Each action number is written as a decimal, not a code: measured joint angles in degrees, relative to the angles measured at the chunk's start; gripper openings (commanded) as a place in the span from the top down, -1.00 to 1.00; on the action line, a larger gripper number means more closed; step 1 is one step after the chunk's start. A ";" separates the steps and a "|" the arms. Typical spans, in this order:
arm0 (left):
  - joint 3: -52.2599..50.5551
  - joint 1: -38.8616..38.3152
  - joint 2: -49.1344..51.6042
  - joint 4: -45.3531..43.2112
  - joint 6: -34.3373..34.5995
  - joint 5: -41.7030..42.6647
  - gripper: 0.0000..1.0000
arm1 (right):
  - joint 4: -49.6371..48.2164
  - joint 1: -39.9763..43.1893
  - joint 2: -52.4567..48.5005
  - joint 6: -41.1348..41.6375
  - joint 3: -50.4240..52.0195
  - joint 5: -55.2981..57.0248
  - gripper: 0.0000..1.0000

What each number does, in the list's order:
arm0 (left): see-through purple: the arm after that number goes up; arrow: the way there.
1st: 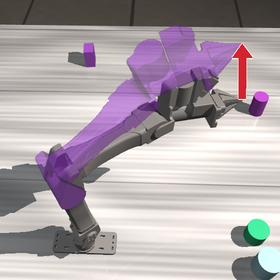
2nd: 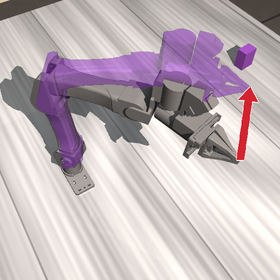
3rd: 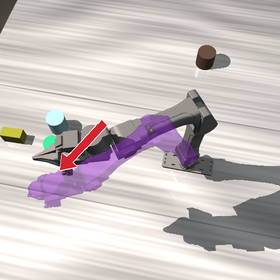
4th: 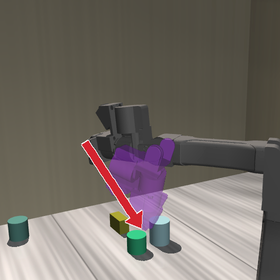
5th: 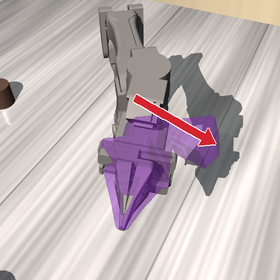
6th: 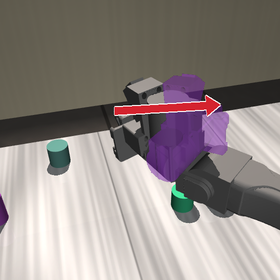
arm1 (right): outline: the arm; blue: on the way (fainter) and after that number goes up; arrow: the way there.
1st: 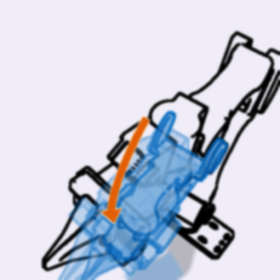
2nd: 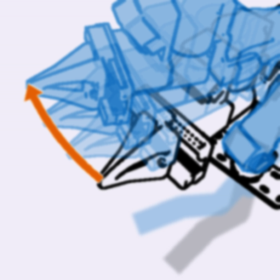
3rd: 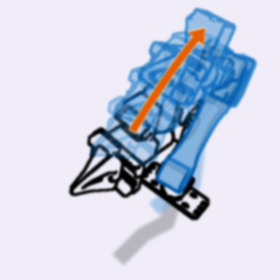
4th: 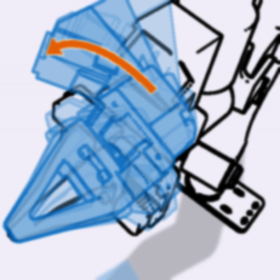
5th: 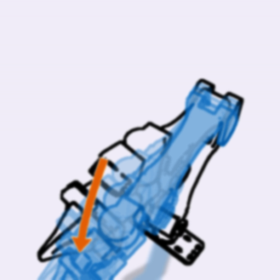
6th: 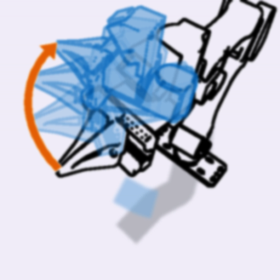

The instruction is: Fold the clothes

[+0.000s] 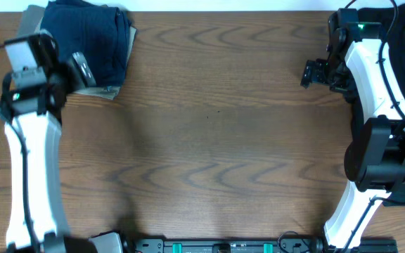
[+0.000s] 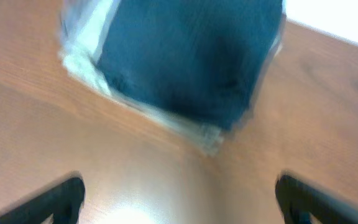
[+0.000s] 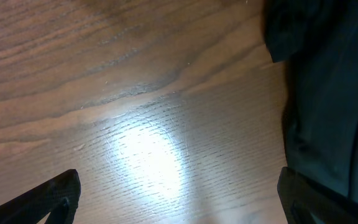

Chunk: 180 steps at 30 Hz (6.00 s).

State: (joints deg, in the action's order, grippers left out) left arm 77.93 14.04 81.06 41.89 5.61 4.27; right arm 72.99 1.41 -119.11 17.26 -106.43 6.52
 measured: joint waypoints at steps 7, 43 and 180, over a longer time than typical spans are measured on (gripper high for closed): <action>-1.22 -0.02 -10.62 22.03 1.75 12.50 -0.96 | 0.04 0.00 0.00 0.00 0.00 0.00 -0.99; -14.69 -10.03 -54.77 28.52 1.92 18.05 -0.96 | 0.02 0.00 0.00 0.00 0.00 0.02 -0.99; -76.39 -13.42 -80.48 -39.76 1.44 -5.95 -0.96 | -42.38 -17.84 80.06 -4.72 66.25 2.38 -0.99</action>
State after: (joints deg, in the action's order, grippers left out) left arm 1.54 0.62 0.58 2.13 7.05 -1.67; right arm 30.61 -16.43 -39.05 12.53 -40.18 8.91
